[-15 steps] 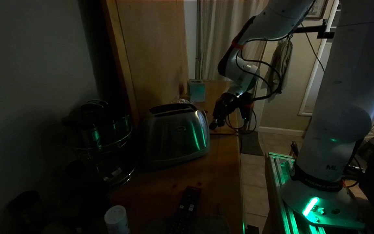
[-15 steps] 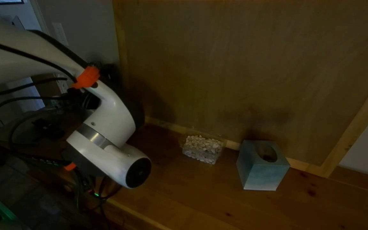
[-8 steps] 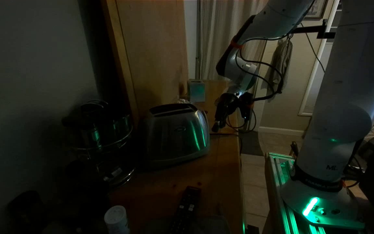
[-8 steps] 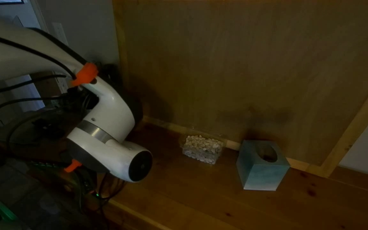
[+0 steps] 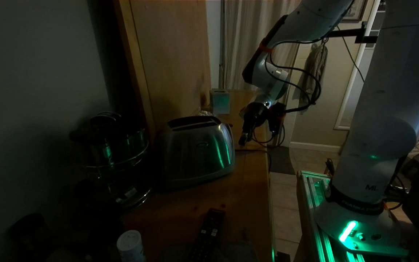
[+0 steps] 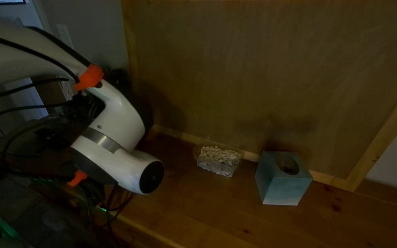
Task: Press a button on the toaster
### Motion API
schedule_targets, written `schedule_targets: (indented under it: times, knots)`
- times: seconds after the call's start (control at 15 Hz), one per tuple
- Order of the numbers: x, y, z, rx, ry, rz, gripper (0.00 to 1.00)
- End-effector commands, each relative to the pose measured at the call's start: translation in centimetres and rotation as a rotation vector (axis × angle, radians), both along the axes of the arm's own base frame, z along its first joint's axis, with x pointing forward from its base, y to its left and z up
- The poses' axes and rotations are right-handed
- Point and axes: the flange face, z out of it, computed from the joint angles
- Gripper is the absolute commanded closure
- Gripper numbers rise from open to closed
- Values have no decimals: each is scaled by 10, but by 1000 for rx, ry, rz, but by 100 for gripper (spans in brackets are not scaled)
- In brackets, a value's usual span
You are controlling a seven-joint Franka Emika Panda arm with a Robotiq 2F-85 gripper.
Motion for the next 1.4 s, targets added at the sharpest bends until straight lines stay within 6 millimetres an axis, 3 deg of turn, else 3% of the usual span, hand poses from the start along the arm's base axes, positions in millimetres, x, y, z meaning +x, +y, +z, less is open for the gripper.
schedule_targets:
  times: [0.0,1.33]
  knots:
    - [1,-1,8,22,-29,26,100]
    - [13,-8,6,13,-7,28,100]
